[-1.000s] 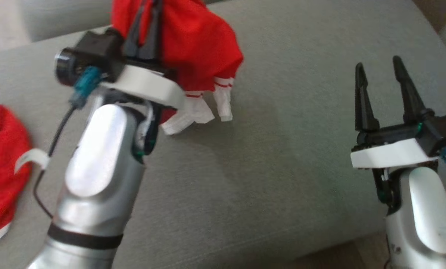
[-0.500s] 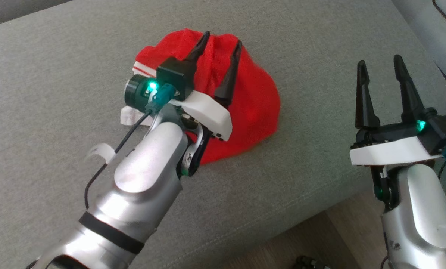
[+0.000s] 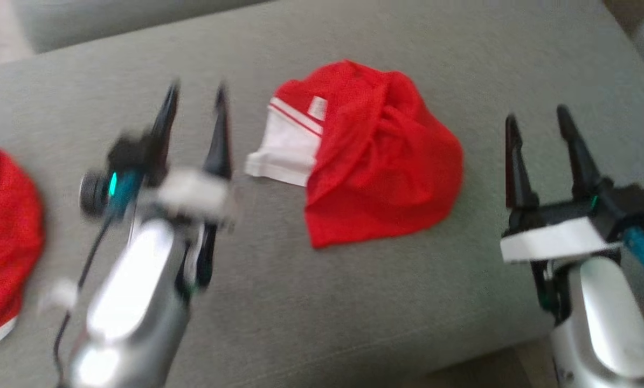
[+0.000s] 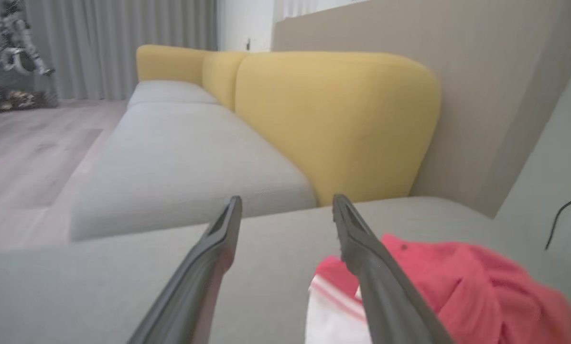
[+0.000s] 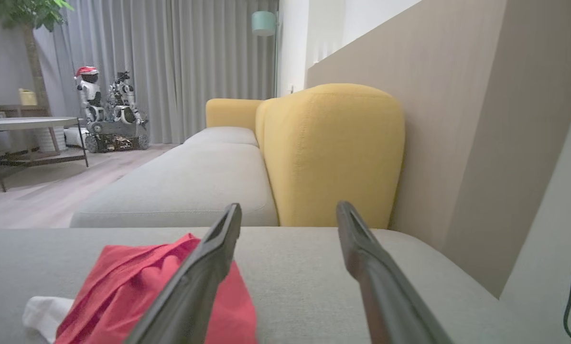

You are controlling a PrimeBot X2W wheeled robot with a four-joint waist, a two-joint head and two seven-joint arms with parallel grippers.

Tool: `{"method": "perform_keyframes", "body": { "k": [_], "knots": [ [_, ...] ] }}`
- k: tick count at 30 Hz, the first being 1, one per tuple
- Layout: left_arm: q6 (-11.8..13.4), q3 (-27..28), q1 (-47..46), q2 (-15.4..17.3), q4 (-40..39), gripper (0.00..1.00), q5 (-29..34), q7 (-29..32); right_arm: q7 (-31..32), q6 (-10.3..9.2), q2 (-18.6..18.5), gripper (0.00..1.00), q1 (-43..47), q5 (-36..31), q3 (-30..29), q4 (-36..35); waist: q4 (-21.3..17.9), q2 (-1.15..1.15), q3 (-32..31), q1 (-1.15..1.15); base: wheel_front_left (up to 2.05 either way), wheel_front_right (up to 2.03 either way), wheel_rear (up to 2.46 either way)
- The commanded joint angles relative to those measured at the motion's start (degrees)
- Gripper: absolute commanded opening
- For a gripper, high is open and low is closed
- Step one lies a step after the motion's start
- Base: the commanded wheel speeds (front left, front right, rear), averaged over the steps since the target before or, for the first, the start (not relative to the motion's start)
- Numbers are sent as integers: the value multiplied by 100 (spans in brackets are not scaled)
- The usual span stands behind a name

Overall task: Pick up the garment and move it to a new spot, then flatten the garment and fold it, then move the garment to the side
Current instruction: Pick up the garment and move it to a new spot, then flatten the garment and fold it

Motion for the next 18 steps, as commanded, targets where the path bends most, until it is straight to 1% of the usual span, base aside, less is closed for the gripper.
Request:
{"method": "perform_keyframes", "body": {
  "k": [1, 4, 9, 14, 18],
  "knots": [
    [-5, 332, 215, 144, -322, 100, 56, -28, 40, -4, 10, 100, 83, -31, 116, -157, 392, 0, -298, 0, 0, 0, 0],
    [-28, 613, 918, 177, -650, 100, 162, -28, 96, -4, 10, 100, 264, -7, 146, -149, 603, 0, -418, 0, 0, 0, 0],
    [-152, 991, 1707, -114, -1063, 100, 310, -29, 185, -4, 10, 100, 454, -42, 180, -150, 865, 0, -506, 0, 0, 0, 0],
    [-368, 1098, 1856, -345, -1161, 100, 557, -29, 379, -4, 10, 100, 298, 44, 269, -145, 1031, 0, -451, 0, 0, 0, 0],
    [-498, 1134, 1827, -461, -1158, 100, 667, -29, 860, -4, 10, 100, -69, 314, 483, 81, 1140, 0, -360, 0, 0, 0, 0]
  ]
}}
